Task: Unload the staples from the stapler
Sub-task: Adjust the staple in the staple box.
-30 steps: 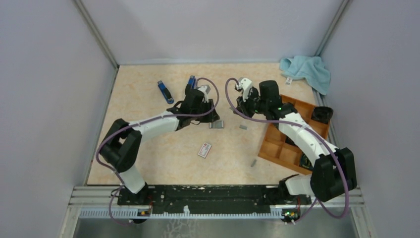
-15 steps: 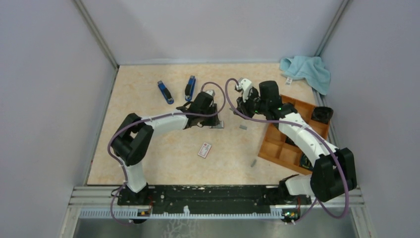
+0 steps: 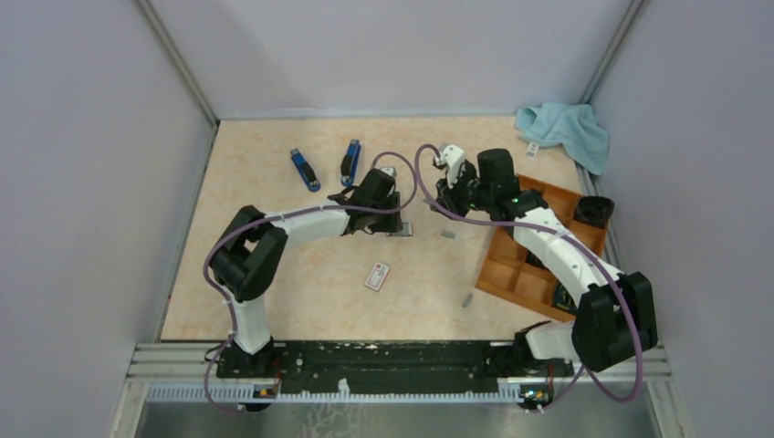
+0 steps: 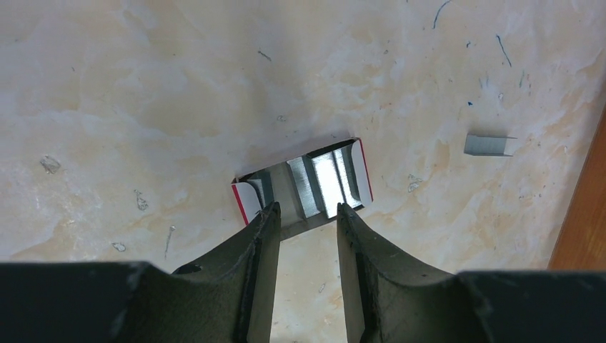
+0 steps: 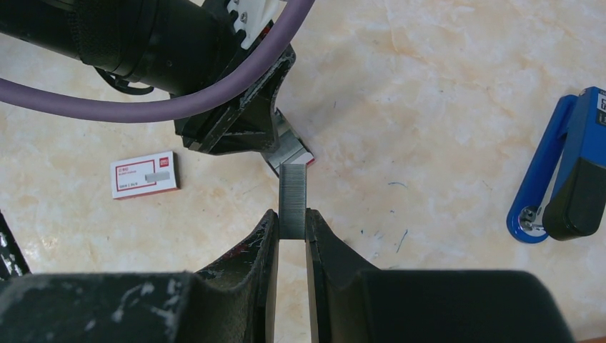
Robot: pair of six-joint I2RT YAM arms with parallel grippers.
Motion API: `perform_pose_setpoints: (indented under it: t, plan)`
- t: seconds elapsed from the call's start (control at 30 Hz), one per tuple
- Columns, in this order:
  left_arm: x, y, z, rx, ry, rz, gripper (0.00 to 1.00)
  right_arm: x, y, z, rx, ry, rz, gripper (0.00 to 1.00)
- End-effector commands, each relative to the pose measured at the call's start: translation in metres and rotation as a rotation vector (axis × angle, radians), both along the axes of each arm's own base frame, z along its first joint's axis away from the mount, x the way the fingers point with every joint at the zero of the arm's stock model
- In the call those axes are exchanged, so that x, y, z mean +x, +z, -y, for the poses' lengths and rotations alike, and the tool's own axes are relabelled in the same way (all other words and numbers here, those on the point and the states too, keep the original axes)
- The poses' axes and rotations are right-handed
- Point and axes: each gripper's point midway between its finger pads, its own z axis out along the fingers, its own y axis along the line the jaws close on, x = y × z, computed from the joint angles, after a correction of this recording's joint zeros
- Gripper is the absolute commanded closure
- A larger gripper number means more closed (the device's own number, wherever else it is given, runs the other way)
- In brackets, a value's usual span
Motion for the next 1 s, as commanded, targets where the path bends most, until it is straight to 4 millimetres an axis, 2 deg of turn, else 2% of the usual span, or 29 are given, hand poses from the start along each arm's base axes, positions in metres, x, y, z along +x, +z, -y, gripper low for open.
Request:
perform_pose_setpoints:
  t: [0.0, 0.3, 0.43, 0.7, 0.8, 0.97]
  plan:
    - [0.006, 0.000, -0.004, 0.028, 0.010, 0.009, 0.59, 0.011, 0.030, -0.005, 0.031, 0.009, 0.082, 0.89]
    - [0.007, -0.005, -0.009, 0.055, 0.020, -0.001, 0.59, 0.011, 0.030, -0.004, 0.030, 0.008, 0.086, 0.89]
    - [0.008, 0.006, -0.004, 0.026, 0.008, 0.010, 0.59, 0.012, 0.030, -0.004, 0.027, 0.007, 0.087, 0.89]
    - [0.005, 0.042, 0.001, -0.058, -0.008, 0.069, 0.58, 0.011, 0.029, -0.004, 0.028, 0.011, 0.084, 0.89]
    - [0.003, 0.046, -0.008, -0.051, 0.009, 0.090, 0.57, 0.011, 0.029, -0.004, 0.028, 0.011, 0.083, 0.89]
    - [0.000, 0.027, -0.037, 0.008, 0.072, 0.055, 0.58, 0.011, 0.029, -0.004, 0.030, 0.010, 0.084, 0.89]
